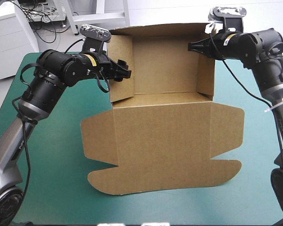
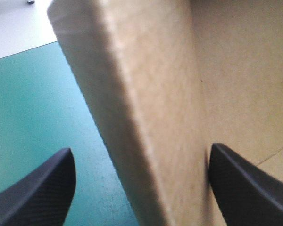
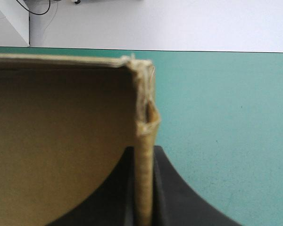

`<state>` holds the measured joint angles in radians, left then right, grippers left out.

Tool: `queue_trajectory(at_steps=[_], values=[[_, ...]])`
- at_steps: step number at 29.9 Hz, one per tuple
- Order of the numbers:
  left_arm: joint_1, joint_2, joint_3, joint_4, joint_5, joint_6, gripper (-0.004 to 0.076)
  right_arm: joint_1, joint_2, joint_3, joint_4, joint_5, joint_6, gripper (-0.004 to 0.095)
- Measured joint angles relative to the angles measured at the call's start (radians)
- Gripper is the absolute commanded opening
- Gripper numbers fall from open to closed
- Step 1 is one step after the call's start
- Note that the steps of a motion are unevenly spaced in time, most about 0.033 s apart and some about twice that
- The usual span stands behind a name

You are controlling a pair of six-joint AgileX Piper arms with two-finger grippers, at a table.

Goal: Fold the box

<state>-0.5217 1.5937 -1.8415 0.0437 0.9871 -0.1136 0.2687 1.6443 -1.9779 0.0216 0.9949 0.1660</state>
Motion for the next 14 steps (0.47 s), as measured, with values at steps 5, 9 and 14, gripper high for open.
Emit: queue_trajectory(at_steps=[5, 9, 14], values=[[-0.009, 0.017, -0.004, 0.056, 0.002, -0.04, 0.0463, 0.002, 0.022, 0.0, 0.0, 0.0, 0.004, -0.0016], [-0.01, 0.033, -0.008, 0.06, 0.01, -0.063, 0.0362, 0.005, 0.046, 0.0, 0.009, -0.002, 0.01, -0.0016], [-0.01, 0.065, -0.025, 0.068, 0.034, -0.071, 0.019, 0.006, 0.078, 0.0, 0.016, -0.003, 0.011, -0.0016]])
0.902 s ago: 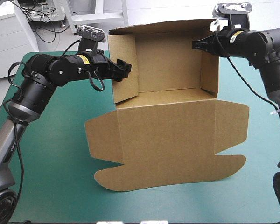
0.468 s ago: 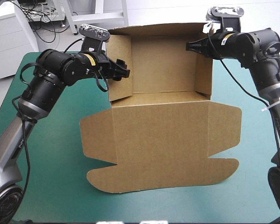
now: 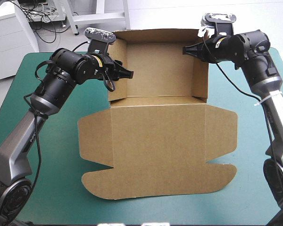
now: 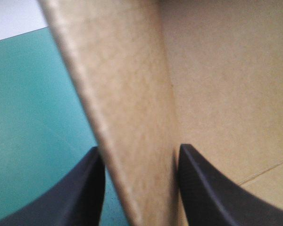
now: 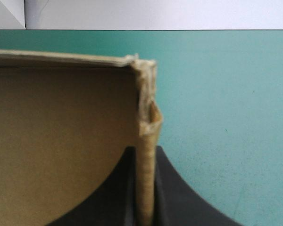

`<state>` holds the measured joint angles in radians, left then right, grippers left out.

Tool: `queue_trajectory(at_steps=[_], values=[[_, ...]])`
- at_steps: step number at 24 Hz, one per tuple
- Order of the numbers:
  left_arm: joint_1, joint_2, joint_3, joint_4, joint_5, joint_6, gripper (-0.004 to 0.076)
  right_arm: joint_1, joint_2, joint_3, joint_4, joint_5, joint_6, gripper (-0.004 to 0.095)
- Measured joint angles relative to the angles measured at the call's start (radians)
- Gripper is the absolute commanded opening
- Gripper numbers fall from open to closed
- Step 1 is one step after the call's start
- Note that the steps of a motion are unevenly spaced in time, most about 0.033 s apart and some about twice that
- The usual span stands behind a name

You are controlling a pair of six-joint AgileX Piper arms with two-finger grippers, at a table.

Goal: Fold the box

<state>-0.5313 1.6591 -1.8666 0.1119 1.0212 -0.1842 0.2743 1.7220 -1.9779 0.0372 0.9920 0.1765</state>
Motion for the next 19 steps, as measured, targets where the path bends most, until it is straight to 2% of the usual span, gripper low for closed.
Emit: queue_trajectory(at_steps=[4, 7, 16, 19], values=[[0.0, 0.026, -0.014, 0.02, 0.013, -0.009, 0.0033, 0.0, 0.017, 0.0, -0.006, 0.001, 0.002, -0.0016], [0.004, 0.052, -0.021, 0.047, 0.014, -0.023, -0.003, 0.0, 0.026, 0.0, 0.003, 0.012, -0.004, -0.0017], [0.011, 0.145, -0.022, 0.04, 0.048, -0.05, -0.003, -0.009, 0.08, 0.0, -0.007, 0.114, -0.043, -0.0018], [0.011, 0.174, -0.022, 0.038, 0.098, -0.051, -0.003, -0.009, 0.122, 0.0, 0.0, 0.17, -0.045, -0.0018]])
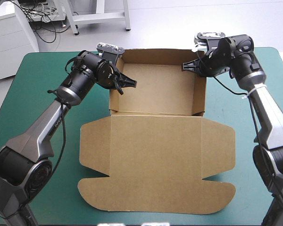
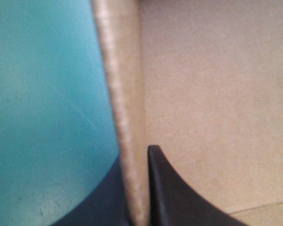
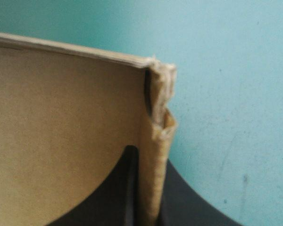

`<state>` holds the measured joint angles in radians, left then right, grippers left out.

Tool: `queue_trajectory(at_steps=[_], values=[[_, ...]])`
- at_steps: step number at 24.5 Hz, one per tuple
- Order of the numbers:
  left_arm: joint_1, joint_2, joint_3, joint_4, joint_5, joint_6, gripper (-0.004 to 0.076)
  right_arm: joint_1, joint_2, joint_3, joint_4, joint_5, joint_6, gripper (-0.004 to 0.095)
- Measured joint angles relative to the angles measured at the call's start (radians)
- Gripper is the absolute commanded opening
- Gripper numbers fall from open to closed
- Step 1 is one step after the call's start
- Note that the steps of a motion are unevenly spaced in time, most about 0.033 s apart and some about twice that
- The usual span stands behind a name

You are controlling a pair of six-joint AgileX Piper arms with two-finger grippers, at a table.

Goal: Fold the box

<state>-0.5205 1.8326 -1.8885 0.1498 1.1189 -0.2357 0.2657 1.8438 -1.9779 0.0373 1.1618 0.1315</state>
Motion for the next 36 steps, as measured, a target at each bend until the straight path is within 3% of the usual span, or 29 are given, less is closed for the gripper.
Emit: queue_trajectory(at_steps=[7, 23, 26, 28, 29, 32, 33, 35, 36], values=[[0.0, 0.101, 0.0, -0.05, 0.103, -0.001, -0.003, -0.001, 0.099, 0.02, 0.029, 0.075, -0.022, -0.0018], [0.005, 0.241, -0.025, -0.076, 0.112, 0.044, -0.0028, -0.009, 0.251, 0.014, 0.018, 0.072, -0.043, -0.0017], [0.013, 0.246, -0.028, -0.089, 0.112, 0.048, 0.0004, -0.011, 0.257, 0.012, 0.019, 0.071, -0.045, 0.0004], [0.028, 0.249, -0.028, -0.117, 0.107, 0.058, 0.0075, -0.011, 0.257, 0.012, 0.017, 0.07, -0.049, 0.007], [0.036, 0.251, -0.028, -0.133, 0.105, 0.066, 0.0185, -0.011, 0.257, 0.012, 0.016, 0.07, -0.051, 0.02], [0.083, 0.271, -0.021, -0.217, 0.098, 0.113, 0.0392, -0.003, 0.26, 0.016, 0.019, 0.059, -0.086, 0.0503], [0.098, 0.277, -0.018, -0.24, 0.102, 0.124, 0.052, 0.0, 0.261, 0.018, 0.023, 0.06, -0.092, 0.0681], [0.131, 0.277, -0.018, -0.288, 0.102, 0.144, 0.0629, 0.003, 0.261, 0.02, 0.032, 0.065, -0.102, 0.0818], [0.145, 0.276, -0.02, -0.297, 0.106, 0.15, 0.0631, 0.003, 0.26, 0.02, 0.028, 0.066, -0.102, 0.0822]])
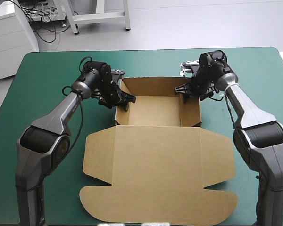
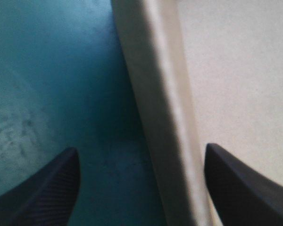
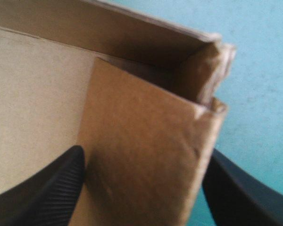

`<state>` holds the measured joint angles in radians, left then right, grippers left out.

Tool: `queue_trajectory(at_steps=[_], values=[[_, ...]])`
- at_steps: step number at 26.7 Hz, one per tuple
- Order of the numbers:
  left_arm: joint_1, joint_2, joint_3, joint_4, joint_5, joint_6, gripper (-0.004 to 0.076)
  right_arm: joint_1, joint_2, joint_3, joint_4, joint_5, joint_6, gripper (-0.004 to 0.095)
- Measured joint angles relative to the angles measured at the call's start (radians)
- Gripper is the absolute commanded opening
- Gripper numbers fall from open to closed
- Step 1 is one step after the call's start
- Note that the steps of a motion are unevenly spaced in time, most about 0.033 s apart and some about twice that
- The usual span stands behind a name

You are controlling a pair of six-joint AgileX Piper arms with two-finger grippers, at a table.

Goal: Fold the box

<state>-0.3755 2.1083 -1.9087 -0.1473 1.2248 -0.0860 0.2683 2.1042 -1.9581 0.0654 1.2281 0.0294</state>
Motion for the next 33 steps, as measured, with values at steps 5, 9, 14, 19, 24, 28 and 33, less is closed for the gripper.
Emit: queue_trajectory(at_steps=[5, 9, 14, 19, 24, 28, 33], values=[[0.004, -0.04, -0.044, 0.004, 0.008, 0.001, 0.0631, 0.0, -0.039, 0.0, -0.001, 0.004, 0.0, 0.0791], [0.004, -0.082, -0.05, 0.008, 0.01, 0.004, 0.0631, 0.0, -0.101, 0.0, 0.0, 0.005, 0.0, 0.0788], [0.004, -0.14, -0.05, 0.015, 0.015, 0.005, 0.0631, 0.0, -0.188, 0.0, 0.005, 0.009, 0.0, 0.0788], [0.004, -0.228, -0.05, 0.047, 0.019, 0.01, 0.0526, 0.0, -0.282, 0.0, 0.008, 0.014, 0.0, 0.0788], [0.004, -0.325, -0.05, 0.104, 0.026, 0.079, 0.0115, 0.0, -0.322, 0.0, 0.015, 0.015, 0.0, 0.0788], [0.004, -0.418, -0.05, 0.116, 0.031, 0.113, -0.0032, 0.0, -0.324, 0.001, 0.016, 0.015, 0.0, 0.0788], [0.004, -0.554, -0.043, 0.113, 0.033, 0.157, -0.0032, 0.0, -0.325, 0.053, 0.014, 0.015, 0.008, 0.0788]])
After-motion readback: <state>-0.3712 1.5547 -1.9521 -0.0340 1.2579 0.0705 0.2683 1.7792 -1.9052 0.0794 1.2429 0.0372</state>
